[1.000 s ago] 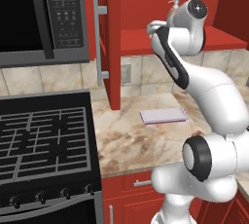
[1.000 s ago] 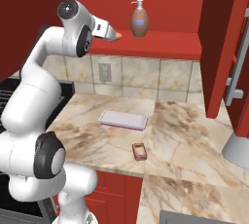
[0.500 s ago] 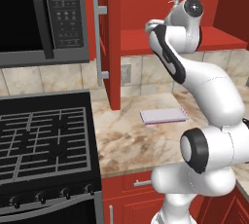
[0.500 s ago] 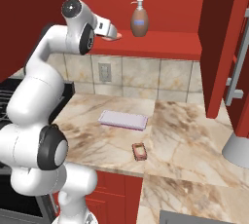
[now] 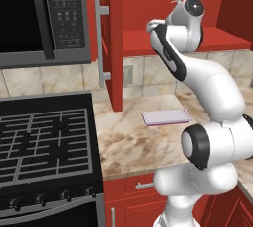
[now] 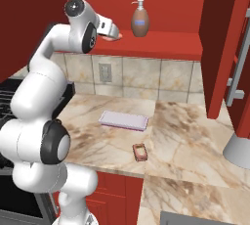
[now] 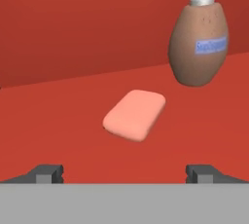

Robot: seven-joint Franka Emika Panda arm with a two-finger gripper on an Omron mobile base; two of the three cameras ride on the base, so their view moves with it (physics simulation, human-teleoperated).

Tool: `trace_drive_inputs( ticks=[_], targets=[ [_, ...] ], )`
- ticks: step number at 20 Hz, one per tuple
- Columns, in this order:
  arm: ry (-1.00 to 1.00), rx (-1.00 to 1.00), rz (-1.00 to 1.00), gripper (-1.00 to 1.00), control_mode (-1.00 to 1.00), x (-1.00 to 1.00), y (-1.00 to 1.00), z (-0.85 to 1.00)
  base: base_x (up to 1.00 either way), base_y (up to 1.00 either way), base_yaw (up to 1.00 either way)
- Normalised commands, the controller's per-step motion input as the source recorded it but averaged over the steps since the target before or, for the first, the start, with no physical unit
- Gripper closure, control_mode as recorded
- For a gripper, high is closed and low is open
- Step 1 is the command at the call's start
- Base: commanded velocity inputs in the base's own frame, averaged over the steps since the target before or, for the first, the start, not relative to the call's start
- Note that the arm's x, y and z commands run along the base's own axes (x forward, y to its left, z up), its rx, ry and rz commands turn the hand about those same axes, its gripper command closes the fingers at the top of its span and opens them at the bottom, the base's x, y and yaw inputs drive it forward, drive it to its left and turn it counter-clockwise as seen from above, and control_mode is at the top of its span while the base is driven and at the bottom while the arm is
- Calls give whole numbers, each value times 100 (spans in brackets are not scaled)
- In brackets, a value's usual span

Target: Pick the bar soap and bar soap from the cabinet and place them on the counter.

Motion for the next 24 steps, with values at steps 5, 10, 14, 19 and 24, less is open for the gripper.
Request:
trace_drive_inputs(
  ticks=[5, 10, 14, 19, 24],
  targets=[
    [3, 2, 0, -100, -100, 18, -7, -10, 0, 0, 0],
    [3, 2, 0, -100, -100, 19, -9, -13, 0, 0, 0],
    [2, 1, 0, -100, -100, 24, -4, -6, 0, 0, 0],
    [1, 1, 0, -100, -100, 28, 0, 0, 0, 0, 0],
    [0, 0, 0, -100, -100, 30, 0, 0, 0, 0, 0]
  ],
)
